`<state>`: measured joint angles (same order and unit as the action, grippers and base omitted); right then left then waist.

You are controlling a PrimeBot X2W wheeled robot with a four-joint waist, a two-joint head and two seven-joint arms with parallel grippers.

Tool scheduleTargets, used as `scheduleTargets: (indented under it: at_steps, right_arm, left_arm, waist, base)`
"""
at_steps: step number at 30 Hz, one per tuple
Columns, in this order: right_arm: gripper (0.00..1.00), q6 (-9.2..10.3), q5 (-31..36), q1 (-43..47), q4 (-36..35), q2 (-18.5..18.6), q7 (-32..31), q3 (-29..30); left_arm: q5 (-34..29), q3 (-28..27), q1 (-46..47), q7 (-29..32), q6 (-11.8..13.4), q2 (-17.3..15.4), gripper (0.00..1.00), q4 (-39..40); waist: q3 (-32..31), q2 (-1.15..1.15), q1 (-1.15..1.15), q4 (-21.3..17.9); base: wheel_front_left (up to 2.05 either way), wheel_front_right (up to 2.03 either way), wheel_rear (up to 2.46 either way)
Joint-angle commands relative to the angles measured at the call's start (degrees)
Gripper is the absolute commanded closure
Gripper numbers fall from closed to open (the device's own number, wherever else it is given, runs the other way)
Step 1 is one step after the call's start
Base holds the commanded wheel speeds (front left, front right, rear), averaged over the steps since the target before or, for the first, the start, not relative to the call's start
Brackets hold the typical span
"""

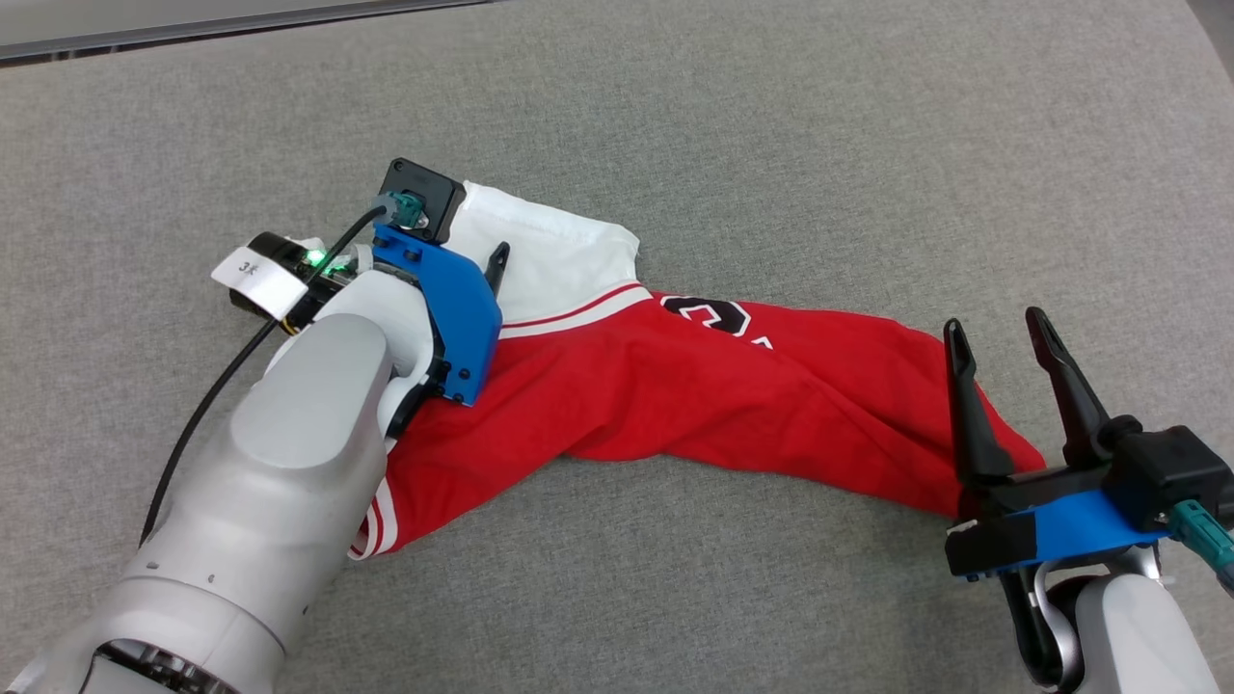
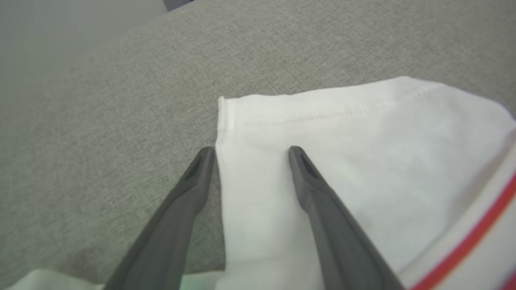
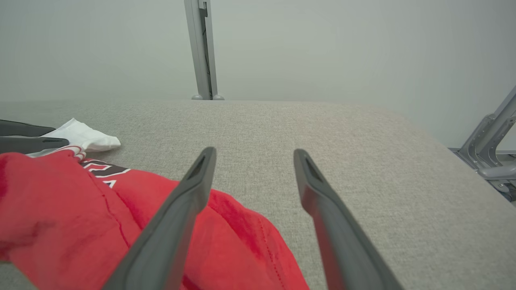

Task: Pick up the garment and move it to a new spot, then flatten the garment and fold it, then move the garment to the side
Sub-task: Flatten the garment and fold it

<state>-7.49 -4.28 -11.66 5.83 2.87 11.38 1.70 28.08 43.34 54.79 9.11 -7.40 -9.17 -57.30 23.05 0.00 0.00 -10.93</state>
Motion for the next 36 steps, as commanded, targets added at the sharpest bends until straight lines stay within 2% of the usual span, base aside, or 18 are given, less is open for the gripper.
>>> scheduleTargets:
  at_steps: [1,3,4,5,6,14,27,31,36]
  right_arm:
    - [0.0,-0.01,-0.3,-0.9,-0.2,0.0,0.4,0.2]
    - [0.0,-0.01,-0.3,-0.9,-0.1,0.0,0.5,0.3]
    - [0.0,-0.01,-0.4,-1.0,-0.1,0.0,0.5,0.3]
    - [0.0,-0.01,-0.4,-1.0,-0.1,0.0,0.5,0.3]
    - [0.0,-0.01,-0.4,-1.0,-0.1,0.0,0.4,0.3]
    - [0.0,-0.01,-0.5,-0.6,0.1,0.0,0.6,0.1]
    - [0.0,-0.01,-0.1,1.9,0.9,0.0,0.7,1.7]
    - [0.0,-0.01,-0.4,3.2,1.0,0.0,0.4,1.7]
    - [0.0,-0.01,-0.7,4.4,1.4,0.0,0.2,1.9]
  left_arm:
    - [0.8,1.4,-0.5,1.0,-0.1,-0.2,0.0,-1.4]
    - [1.7,3.1,-0.7,1.6,-0.1,-0.1,0.0,-2.2]
    - [2.0,4.1,-0.7,1.7,-0.1,-0.1,0.24,-2.5]
    - [2.3,4.9,-0.7,1.5,-0.1,-0.1,0.85,-2.7]
    - [2.7,5.7,-0.7,1.0,-0.1,-0.2,1.0,-2.8]
    - [3.7,7.8,4.4,-6.7,0.0,-0.9,1.0,-4.1]
    - [5.0,4.0,13.7,-21.8,1.1,-1.3,1.0,-6.4]
    - [4.8,3.6,13.0,-23.6,1.1,-1.6,1.0,-4.8]
    - [4.8,3.2,7.5,-24.3,1.3,-1.2,1.0,0.3]
  waist:
    - [0.0,0.0,0.0,0.0]
    - [0.1,0.0,0.0,0.0]
    - [0.0,0.0,0.0,0.1]
    - [0.0,0.0,0.0,0.1]
    - [0.0,0.0,0.0,0.1]
    - [-1.4,0.0,0.0,0.2]
    - [-6.2,0.0,0.0,1.6]
    - [-8.1,0.0,0.0,2.7]
    - [-10.2,0.0,0.0,4.6]
  base:
    - [0.0,0.0,0.0]
    - [0.0,0.0,0.0]
    - [0.0,0.0,0.0]
    - [0.0,0.0,0.0]
    - [0.0,0.0,0.0]
    - [0.0,0.0,0.0]
    - [0.0,0.0,0.0]
    - [0.0,0.0,0.0]
    - [0.0,0.0,0.0]
